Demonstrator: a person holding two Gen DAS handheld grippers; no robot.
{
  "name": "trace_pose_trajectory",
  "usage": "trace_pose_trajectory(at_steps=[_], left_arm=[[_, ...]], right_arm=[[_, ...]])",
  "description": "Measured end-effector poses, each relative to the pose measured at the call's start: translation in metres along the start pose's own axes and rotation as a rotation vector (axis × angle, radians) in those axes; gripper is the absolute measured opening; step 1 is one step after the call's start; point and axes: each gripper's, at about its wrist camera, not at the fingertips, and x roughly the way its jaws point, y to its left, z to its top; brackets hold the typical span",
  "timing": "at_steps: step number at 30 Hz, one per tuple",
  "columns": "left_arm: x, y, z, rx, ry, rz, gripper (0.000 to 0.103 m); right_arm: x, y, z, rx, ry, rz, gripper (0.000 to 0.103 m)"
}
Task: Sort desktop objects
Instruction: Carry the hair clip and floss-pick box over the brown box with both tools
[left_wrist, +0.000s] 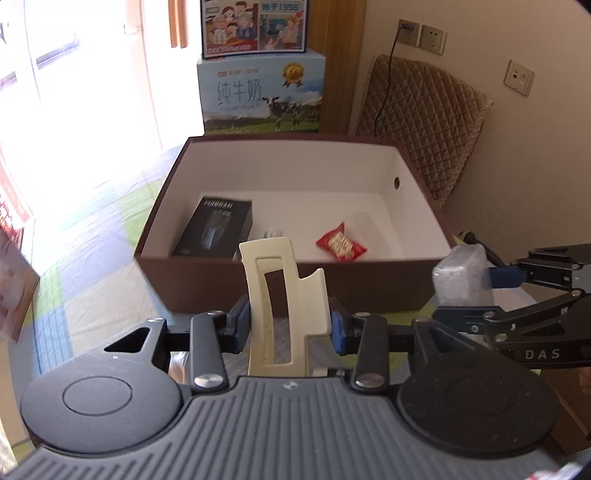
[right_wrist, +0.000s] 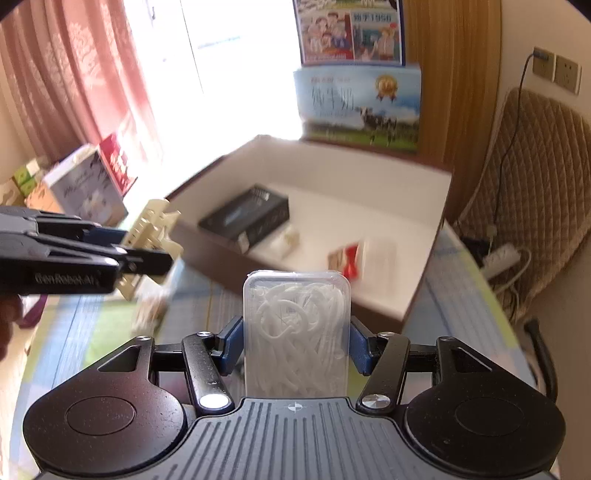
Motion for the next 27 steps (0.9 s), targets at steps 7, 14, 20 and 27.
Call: trace_pose_trajectory(at_steps=[7,14,20,27], left_arm=[[0.034,-0.005,0.049,0.034,-0.019,-0.043,0.037],[0.084,-0.005,0.088,0.047,0.019,-0.076,0.037],[0.137,0.0,0.11,0.049,0.077,-0.067,0.037],[0.193,0.014,0.126,0.042,0.135,-0.06,0.037]], right_arm=[[0.027,-0.021,0.046,0.019,-0.031,-0.031,0.055],[0.069,-0.047,0.084,0.028,-0.019,-0.051,0.055],[0.121,-0.075,0.105,0.035,0.05,-0.09,0.055],[0.166,-0.095,0.125,-0.007,0.115,-0.121,0.055]])
